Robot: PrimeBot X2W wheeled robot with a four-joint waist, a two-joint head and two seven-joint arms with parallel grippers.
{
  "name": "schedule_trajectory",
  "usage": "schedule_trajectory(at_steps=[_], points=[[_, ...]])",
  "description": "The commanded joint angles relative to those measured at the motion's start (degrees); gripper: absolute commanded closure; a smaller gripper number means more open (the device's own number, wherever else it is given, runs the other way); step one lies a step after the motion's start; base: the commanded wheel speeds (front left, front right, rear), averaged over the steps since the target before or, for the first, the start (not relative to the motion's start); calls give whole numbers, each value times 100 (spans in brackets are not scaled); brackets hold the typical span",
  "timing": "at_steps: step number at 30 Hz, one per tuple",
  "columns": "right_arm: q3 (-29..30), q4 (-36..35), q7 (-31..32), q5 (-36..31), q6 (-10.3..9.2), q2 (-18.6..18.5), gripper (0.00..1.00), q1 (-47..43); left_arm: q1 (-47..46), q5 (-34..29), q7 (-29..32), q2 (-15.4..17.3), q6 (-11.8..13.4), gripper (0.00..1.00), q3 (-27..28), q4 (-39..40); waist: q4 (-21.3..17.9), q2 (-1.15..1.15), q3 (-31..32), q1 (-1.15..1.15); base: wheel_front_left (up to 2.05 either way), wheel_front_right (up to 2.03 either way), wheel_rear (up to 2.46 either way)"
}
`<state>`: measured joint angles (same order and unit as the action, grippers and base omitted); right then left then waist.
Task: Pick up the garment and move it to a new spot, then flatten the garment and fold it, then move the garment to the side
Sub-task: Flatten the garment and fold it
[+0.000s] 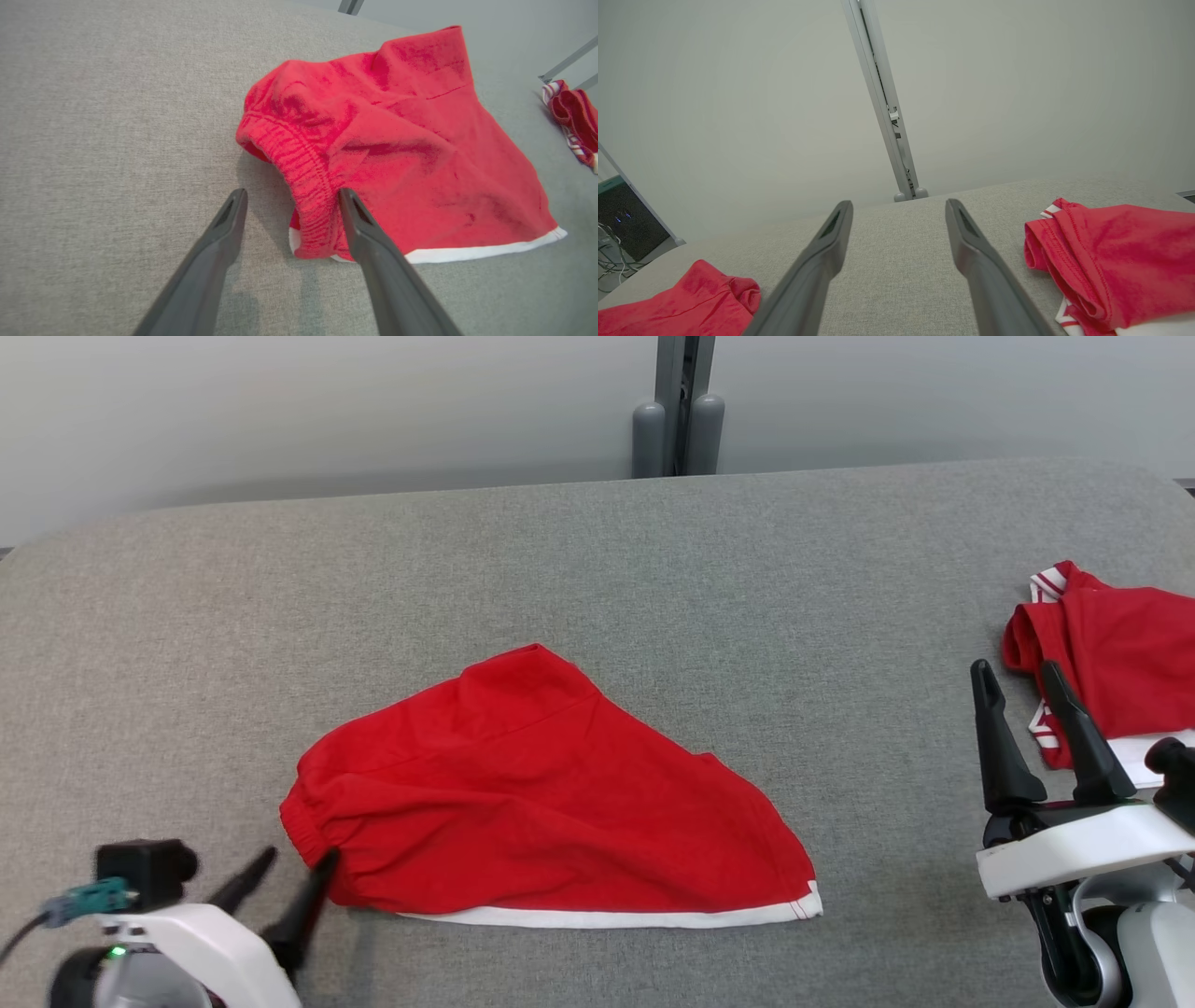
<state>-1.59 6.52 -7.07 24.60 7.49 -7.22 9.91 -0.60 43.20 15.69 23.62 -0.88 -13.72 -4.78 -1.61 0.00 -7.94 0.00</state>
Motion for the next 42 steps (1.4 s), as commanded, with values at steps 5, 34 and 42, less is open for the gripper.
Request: schedule_trajectory(at_steps=[5,34,42], points=[[63,6,-46,-31,1,-14,0,-78,123,-418,-644,252,328,0,399,592,27,0,26,0,0,0,0],[-329,193,-825,-635,1,121,0,-324,424,-2635,-3082,-1491,630,0,1148,575,-53,0,190,0,0,0,0],[-335,48,-820,-799,1,130,0,-200,221,-2770,-3083,-1640,273,0,1277,327,-27,0,156,0,0,0,0]])
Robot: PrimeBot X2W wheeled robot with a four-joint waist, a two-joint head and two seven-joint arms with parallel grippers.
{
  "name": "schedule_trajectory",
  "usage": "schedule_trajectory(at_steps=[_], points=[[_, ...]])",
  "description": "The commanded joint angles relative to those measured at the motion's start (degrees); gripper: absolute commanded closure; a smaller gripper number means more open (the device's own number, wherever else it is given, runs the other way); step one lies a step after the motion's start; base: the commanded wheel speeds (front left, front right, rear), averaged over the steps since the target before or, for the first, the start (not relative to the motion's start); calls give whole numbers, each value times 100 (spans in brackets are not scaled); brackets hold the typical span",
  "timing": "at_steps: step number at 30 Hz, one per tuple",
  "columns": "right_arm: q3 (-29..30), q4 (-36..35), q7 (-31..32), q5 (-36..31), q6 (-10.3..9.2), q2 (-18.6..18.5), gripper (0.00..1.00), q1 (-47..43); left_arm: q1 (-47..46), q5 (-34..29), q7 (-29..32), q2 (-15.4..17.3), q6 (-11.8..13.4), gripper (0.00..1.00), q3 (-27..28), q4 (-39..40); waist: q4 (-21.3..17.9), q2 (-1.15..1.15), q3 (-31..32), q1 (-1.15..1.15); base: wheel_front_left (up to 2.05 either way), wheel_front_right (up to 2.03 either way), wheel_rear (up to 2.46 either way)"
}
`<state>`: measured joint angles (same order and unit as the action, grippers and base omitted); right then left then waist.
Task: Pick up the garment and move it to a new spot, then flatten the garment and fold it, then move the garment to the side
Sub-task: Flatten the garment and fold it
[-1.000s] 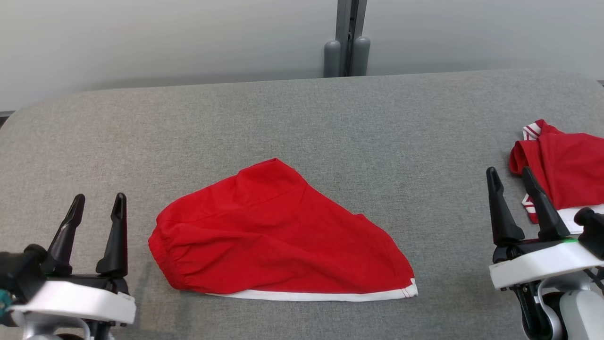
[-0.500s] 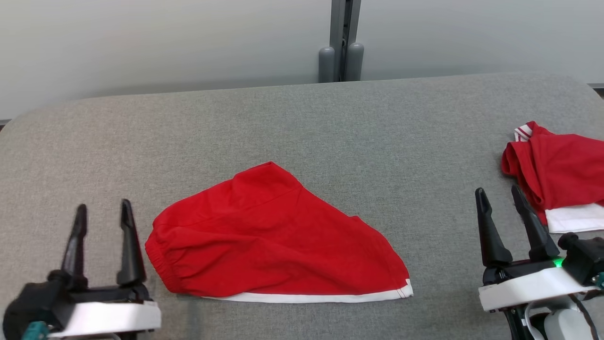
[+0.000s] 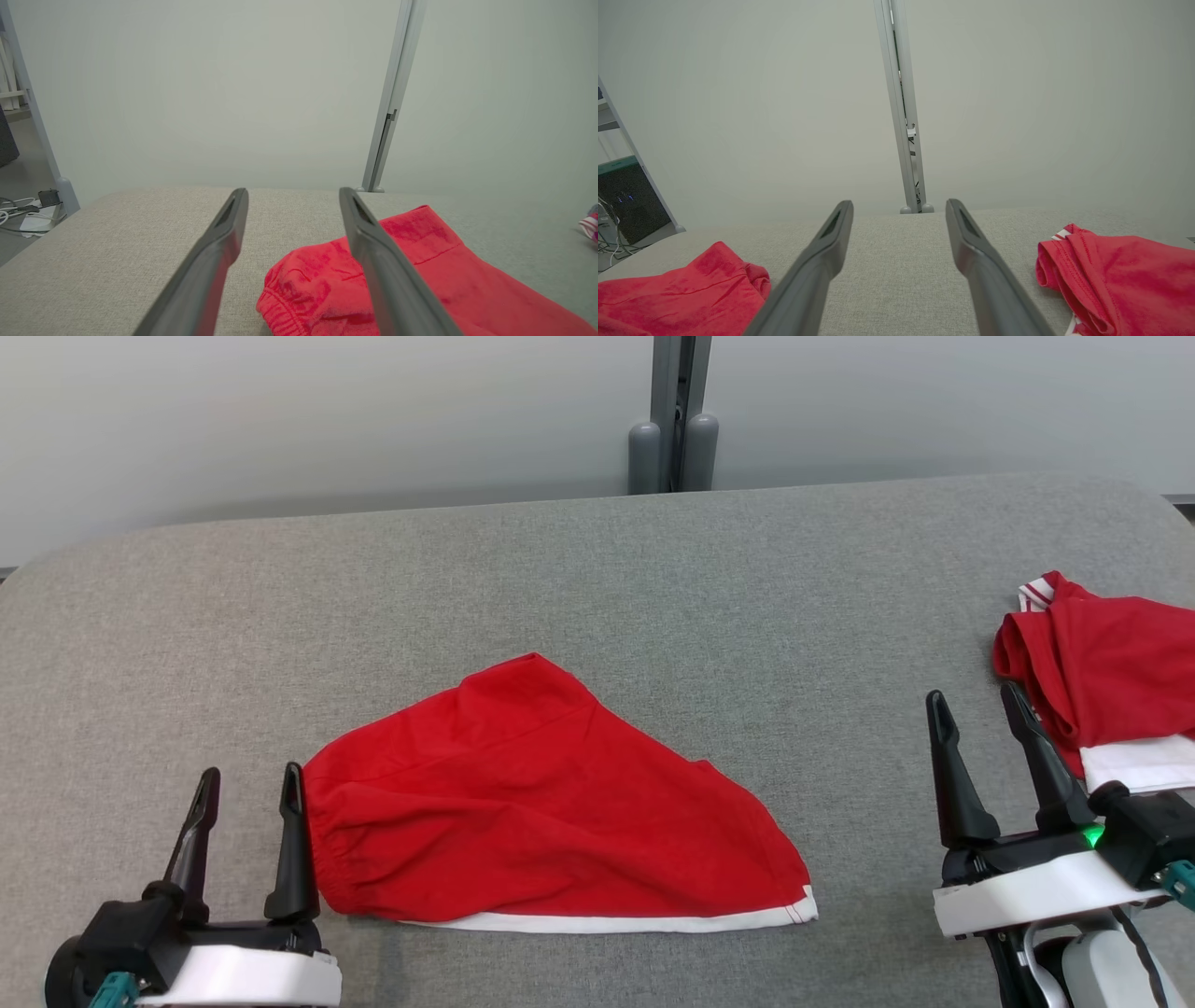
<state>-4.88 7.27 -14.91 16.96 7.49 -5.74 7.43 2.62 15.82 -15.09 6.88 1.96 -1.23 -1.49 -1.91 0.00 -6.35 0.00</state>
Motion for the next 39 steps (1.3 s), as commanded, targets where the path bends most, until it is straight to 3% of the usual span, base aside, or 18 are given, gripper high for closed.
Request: schedule_trajectory(at_steps=[1,13,19,22,30,39], points=[[-17,-26,-36,-48,1,-19,0,49,-123,-48,-5,20,-50,0,41,-26,5,0,-10,0,0,0,0],[-82,-15,-36,-66,1,-22,0,113,-229,-178,-5,-113,-299,0,180,-196,18,0,-43,0,0,0,0],[-47,-260,-31,25,1,-92,0,126,-204,151,68,-110,-500,0,225,-323,75,0,-41,0,0,0,0],[-28,-452,-31,196,1,-134,0,3,-104,403,442,-43,-637,0,171,-346,132,0,-35,0,0,0,0],[-543,-253,85,655,1,-804,0,-462,298,702,1341,260,-683,0,263,-247,204,0,-74,0,0,0,0],[-1663,232,1121,1730,1,-1246,0,-486,392,1035,2323,559,-861,0,-195,-313,222,0,-253,0,0,0,0]])
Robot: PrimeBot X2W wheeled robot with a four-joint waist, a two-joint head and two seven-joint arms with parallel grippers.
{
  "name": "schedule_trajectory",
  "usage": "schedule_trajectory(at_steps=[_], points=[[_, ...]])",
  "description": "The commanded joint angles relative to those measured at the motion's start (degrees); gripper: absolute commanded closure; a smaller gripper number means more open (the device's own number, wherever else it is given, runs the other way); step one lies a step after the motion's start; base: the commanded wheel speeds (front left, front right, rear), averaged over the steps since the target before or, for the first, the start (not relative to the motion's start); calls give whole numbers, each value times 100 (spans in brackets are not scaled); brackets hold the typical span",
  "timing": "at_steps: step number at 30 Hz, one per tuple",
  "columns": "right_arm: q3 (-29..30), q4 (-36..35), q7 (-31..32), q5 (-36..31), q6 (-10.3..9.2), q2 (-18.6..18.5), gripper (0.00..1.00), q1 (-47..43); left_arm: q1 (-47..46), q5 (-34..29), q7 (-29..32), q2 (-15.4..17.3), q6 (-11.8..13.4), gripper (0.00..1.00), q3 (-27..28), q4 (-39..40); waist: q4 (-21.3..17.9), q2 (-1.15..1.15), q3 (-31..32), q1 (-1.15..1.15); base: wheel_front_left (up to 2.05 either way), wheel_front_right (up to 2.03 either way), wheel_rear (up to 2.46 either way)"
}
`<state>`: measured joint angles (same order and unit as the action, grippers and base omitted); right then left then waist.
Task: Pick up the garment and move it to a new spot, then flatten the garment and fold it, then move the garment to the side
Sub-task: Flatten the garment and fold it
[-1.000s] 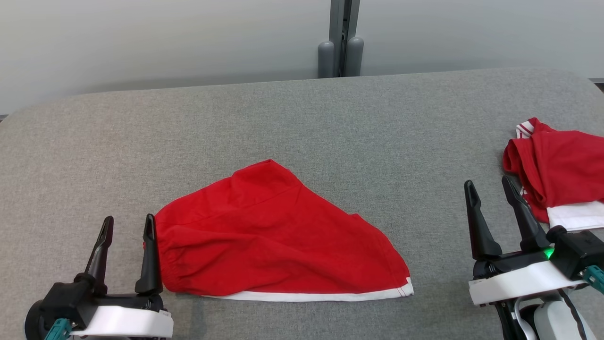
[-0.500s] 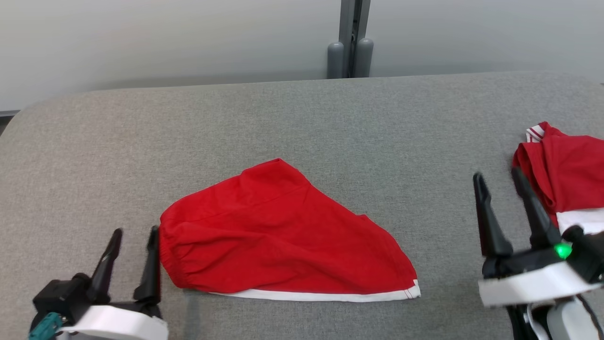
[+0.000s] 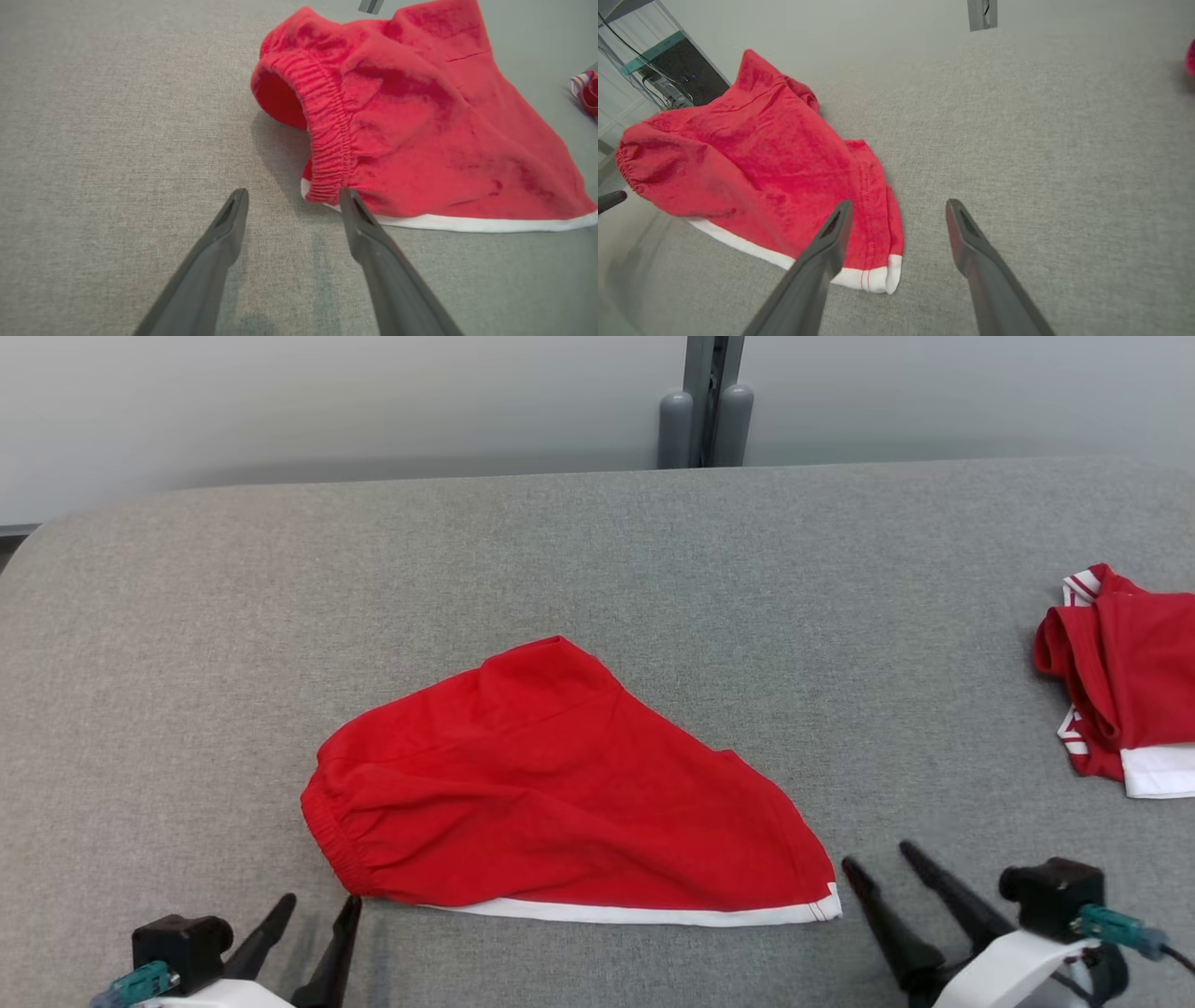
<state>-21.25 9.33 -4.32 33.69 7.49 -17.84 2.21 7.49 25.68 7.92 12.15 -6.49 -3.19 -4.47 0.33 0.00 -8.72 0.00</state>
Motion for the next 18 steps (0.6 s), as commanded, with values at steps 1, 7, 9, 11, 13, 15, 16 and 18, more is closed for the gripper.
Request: schedule_trajectory(at_steps=[1,7,9,11,13,15,16,18], points=[[-144,65,154,132,2,-70,0,58,-114,77,84,39,-27,0,-43,-63,-12,0,-27,0,0,0,0],[-650,264,504,537,1,-149,0,247,-212,154,375,123,-51,0,-300,-218,-67,0,-77,0,0,0,0],[-760,324,566,618,1,-176,0,306,-263,83,420,178,-56,0,-376,-253,-71,0,-92,0,0,0,0],[-849,367,605,668,1,-203,0,345,-299,47,459,232,-66,0,-458,-286,-73,0,-105,0,0,0,0],[-950,365,603,712,1,-220,0,390,-385,52,449,296,-79,0,-525,-347,-79,0,-118,0,0,0,0],[-1026,381,598,746,1,-236,0,438,-457,28,447,344,-87,0,-620,-446,-96,0,-127,0,0,0,0],[-1060,389,589,768,1,-245,0,462,-499,18,423,364,-94,0,-676,-496,-107,0,-133,0,0,0,0],[-1126,418,578,783,1,-255,0,509,-597,32,340,405,-101,0,-779,-576,-132,0,-147,0,0,0,0]])
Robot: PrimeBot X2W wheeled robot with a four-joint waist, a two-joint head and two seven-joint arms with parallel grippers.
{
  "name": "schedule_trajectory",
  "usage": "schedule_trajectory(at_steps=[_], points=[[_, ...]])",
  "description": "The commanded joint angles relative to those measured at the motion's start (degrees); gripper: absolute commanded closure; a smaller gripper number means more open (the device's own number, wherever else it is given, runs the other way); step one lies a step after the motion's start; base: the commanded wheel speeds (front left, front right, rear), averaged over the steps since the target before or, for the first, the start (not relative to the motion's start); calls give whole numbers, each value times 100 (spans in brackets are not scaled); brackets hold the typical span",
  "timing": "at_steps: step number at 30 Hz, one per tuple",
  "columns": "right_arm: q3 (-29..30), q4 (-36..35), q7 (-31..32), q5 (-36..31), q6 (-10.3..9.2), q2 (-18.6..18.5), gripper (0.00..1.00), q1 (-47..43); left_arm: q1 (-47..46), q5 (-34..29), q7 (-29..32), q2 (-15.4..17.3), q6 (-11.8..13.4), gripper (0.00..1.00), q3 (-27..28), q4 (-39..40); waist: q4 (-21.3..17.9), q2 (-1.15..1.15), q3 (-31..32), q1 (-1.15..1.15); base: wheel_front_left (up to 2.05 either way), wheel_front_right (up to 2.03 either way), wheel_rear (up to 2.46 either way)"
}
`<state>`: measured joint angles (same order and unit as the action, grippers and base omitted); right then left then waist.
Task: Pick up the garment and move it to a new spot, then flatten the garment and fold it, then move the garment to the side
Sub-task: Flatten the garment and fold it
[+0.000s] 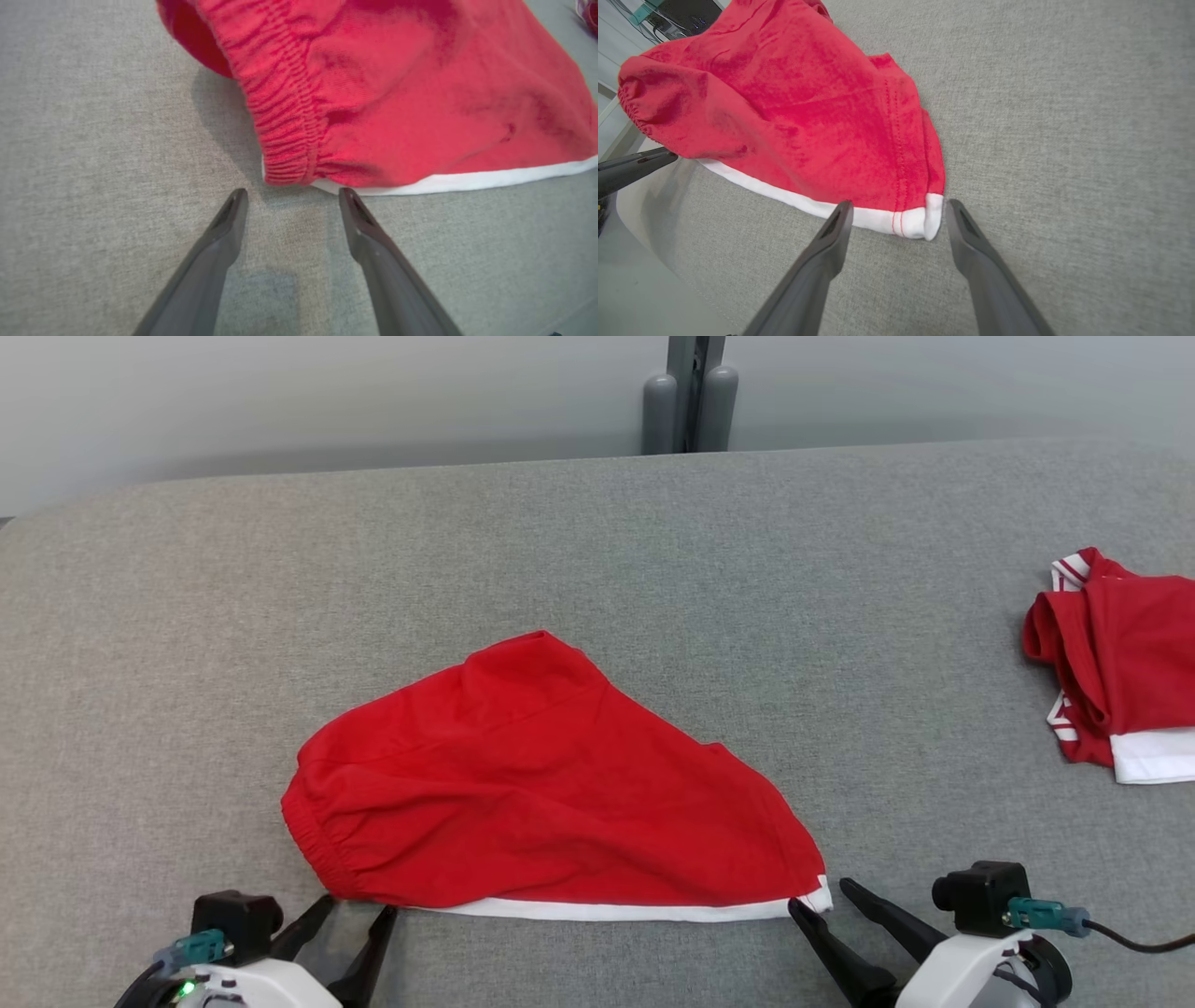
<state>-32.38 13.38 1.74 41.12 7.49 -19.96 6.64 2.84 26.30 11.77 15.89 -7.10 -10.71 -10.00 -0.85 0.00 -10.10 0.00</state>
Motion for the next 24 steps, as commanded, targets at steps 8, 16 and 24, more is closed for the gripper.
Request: schedule_trajectory(at_steps=[8,16,24], points=[[-221,135,-87,85,1,10,0,251,-566,-62,-471,79,-36,0,-204,-619,-108,0,-72,0,0,0,0],[-423,232,-145,172,1,20,81,386,-704,232,-665,269,-39,100,-627,-746,-102,0,-112,0,0,0,0],[-460,227,-312,271,1,-49,100,481,-590,683,-656,512,-39,100,-885,-499,-36,0,-50,0,0,0,0]])
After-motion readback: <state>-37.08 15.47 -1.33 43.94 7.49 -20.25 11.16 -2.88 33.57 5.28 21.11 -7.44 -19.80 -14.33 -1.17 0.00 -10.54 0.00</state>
